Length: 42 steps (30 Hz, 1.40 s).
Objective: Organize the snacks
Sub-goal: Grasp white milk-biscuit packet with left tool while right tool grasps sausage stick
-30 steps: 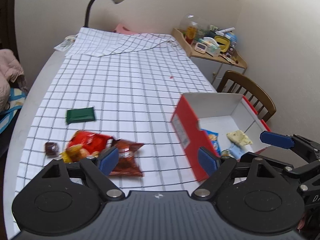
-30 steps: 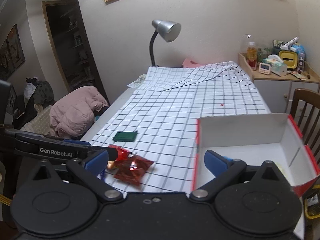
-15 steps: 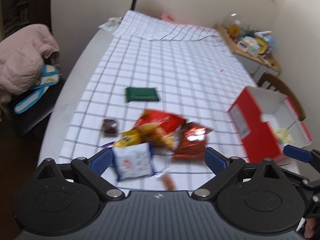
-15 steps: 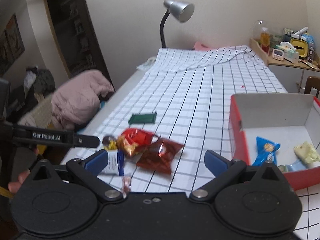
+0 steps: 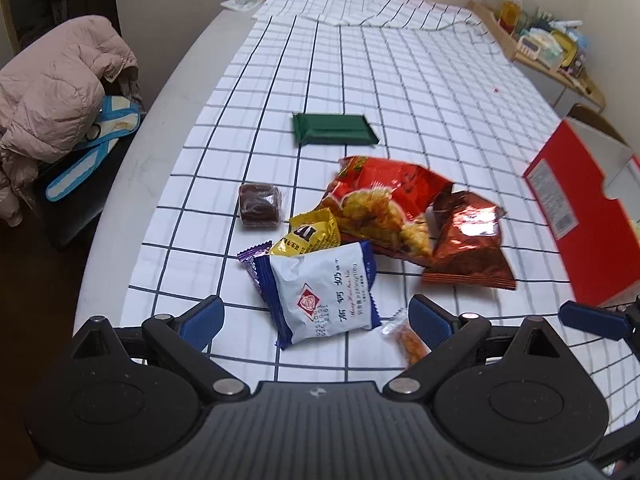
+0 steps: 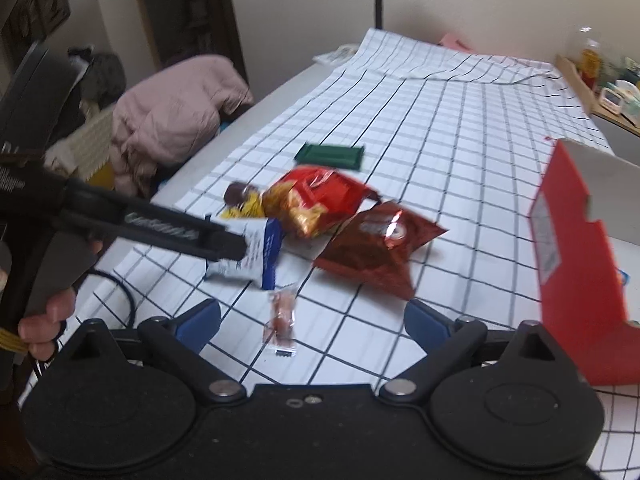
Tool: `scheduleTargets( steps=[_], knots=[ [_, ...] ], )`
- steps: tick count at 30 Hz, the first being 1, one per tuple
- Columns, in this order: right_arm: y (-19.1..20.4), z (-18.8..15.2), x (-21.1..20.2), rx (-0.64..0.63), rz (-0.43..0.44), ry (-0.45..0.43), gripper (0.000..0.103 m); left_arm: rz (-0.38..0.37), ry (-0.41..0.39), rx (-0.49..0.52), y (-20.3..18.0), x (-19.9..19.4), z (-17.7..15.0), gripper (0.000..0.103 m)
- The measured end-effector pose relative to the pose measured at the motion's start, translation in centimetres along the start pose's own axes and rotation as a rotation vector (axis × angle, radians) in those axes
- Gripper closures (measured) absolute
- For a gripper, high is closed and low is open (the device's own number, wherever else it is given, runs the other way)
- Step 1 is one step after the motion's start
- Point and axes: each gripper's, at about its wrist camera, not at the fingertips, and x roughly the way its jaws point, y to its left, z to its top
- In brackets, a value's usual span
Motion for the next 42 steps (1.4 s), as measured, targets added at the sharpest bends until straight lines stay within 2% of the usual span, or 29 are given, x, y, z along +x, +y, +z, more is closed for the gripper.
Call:
scheduleTargets(
  steps=[8, 15, 16, 19, 21, 25, 29, 42],
  knots=[
    [0.3, 0.2, 4.1, -0.03, 0.02, 0.091, 0.022, 0.02, 0.076, -0.067, 0.2, 3.1, 1.1, 0.004],
    [0.4, 0.7, 6.3, -0.029, 0.054, 0.137, 0.037, 0.04, 0.101, -0.089, 0.1, 4.2, 1.2, 0.005],
    [0.5, 0.8, 6.4, -0.035, 0.057, 0.141, 0.042, 0.042, 0.101, -0.093, 0.2, 4.3, 1.1, 0.005],
    [0.9, 0.9, 6.8, -0.062, 0.066, 0.144, 0.052, 0.044, 0.101, -0.092, 0.1, 4.4, 1.1, 0.014],
    [1.3, 0.9, 6.9, -0.091, 0.07, 0.146, 0.056, 0.038, 0.107, -0.092, 0.2, 4.4, 1.1, 0.024],
    [1.9, 0.9, 7.0, -0.127, 0.058, 0.142, 0.066, 0.036, 0.112, -0.097, 0.2, 4.4, 1.2, 0.03],
    [1.6, 1.0, 6.9, -0.121, 0.041, 0.137, 0.085, 0.036, 0.112, -0.107, 0.3, 4.2, 1.1, 0.041],
    [-0.3, 0.1, 3.9, 0.007, 0.021, 0.097, 0.089, -0.001, 0.097, -0.12, 0.2, 2.2, 0.3, 0.06]
  ],
)
